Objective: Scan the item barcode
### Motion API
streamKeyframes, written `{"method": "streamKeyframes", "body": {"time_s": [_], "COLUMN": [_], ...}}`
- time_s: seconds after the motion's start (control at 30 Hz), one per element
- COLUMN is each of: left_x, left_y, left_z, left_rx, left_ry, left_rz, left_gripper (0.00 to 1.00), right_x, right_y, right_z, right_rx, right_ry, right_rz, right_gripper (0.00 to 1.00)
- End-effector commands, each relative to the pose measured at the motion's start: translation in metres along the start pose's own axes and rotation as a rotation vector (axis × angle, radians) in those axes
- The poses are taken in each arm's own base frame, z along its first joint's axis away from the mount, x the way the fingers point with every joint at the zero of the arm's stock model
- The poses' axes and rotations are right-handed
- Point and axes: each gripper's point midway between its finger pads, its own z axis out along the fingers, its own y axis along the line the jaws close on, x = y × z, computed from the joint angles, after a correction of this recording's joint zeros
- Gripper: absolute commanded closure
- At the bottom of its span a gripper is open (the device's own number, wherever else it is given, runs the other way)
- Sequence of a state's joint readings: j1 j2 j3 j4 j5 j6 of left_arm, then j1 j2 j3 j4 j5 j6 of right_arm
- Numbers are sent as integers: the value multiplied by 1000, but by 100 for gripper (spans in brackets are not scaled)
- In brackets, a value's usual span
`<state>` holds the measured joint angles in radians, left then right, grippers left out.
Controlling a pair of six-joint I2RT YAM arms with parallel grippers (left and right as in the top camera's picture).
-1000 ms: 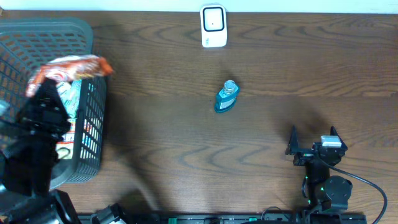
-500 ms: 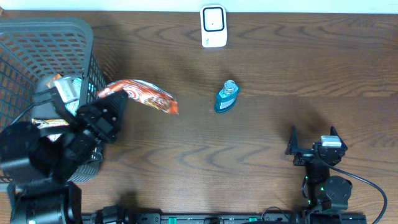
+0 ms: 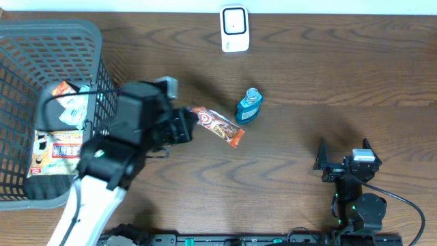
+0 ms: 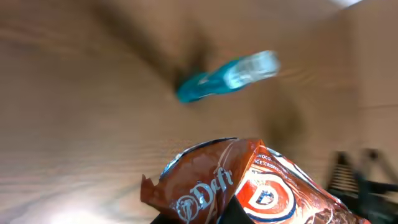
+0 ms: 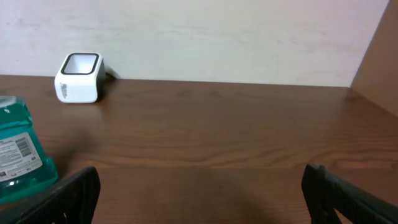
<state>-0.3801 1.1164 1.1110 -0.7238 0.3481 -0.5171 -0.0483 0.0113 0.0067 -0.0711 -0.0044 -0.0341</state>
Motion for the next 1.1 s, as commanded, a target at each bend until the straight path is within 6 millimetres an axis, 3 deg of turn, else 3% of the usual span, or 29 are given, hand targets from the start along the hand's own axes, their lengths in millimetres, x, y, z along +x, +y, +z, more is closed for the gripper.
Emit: {"method": "streamKeyframes", "body": {"time_s": [0.0, 0.23, 0.47, 0.63, 0.87, 0.97, 1.0, 1.07], "left_x": [3, 29, 46, 58, 67, 67, 67, 67], "left_y": [20, 27, 52, 67, 78, 78, 78, 78], "left_z": [31, 97, 151, 173, 183, 183, 182, 182], "left_rx": [-180, -243, -324, -373, -420, -421, -421, -421], "left_ry": [6, 154, 223, 255, 270, 272, 272, 272], "left_rz": [24, 58, -95, -169, -253, -253, -253, -253], "left_gripper": [93, 93, 93, 92, 91, 55, 32, 20], "right_x": [0, 0, 0, 0, 0, 0, 0, 0], "right_y": [2, 2, 2, 2, 2, 2, 2, 2], "right_z": [0, 0, 0, 0, 0, 0, 0, 0], "right_rx": [-9, -9, -9, -9, -9, -9, -9, -9], "right_ry": [-1, -1, 0, 0, 0, 0, 0, 0], "right_rz": [-9, -9, -9, -9, -9, -9, -9, -9], "right_gripper": [1, 1, 1, 1, 1, 1, 1, 1]}}
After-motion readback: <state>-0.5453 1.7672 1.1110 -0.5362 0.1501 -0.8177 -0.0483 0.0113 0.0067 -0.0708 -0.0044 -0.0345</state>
